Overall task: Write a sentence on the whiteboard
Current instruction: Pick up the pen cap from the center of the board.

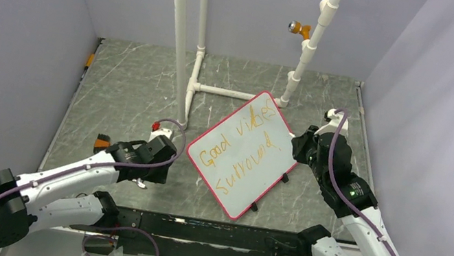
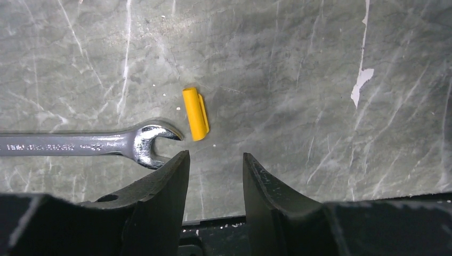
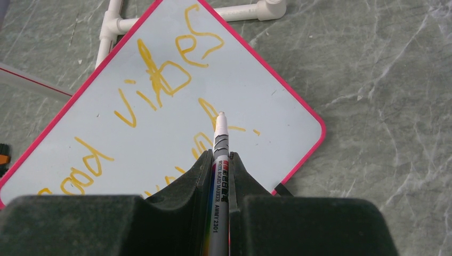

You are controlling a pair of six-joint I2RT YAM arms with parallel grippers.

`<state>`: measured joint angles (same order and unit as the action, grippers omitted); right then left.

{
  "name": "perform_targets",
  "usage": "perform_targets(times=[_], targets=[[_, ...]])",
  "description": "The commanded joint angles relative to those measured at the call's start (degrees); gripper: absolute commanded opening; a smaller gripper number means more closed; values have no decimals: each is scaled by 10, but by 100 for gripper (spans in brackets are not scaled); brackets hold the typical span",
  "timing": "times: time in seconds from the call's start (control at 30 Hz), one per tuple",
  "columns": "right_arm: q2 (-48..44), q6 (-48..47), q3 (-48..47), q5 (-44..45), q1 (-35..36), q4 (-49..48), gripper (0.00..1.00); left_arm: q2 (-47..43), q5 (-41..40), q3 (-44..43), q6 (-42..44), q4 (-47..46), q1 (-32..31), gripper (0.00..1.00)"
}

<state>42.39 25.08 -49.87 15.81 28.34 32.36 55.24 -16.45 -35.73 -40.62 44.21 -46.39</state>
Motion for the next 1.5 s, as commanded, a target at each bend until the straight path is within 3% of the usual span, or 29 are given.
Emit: perform_targets(times=[0.0, 0.87, 1.07, 1.2, 1.3, 1.47], targets=[[-7, -3, -7, -4, 2, -25, 0, 20, -11, 7, -17, -44, -3, 45], [12, -3, 6, -6, 2, -44, 0, 78, 18, 67, -2, -132, 51, 40], [14, -6, 5, -2, 2, -42, 0, 94, 39, 90, -17, -158, 68, 31], [15, -6, 6, 0, 2, -41, 0, 96, 54, 106, -15, -181, 76, 18], [16, -7, 3, 0, 2, -40, 0, 101, 60, 100, -10, -184, 76, 2], [16, -11, -5, -2, 1, -37, 0, 80, 72, 85, 14, -177, 75, 0]])
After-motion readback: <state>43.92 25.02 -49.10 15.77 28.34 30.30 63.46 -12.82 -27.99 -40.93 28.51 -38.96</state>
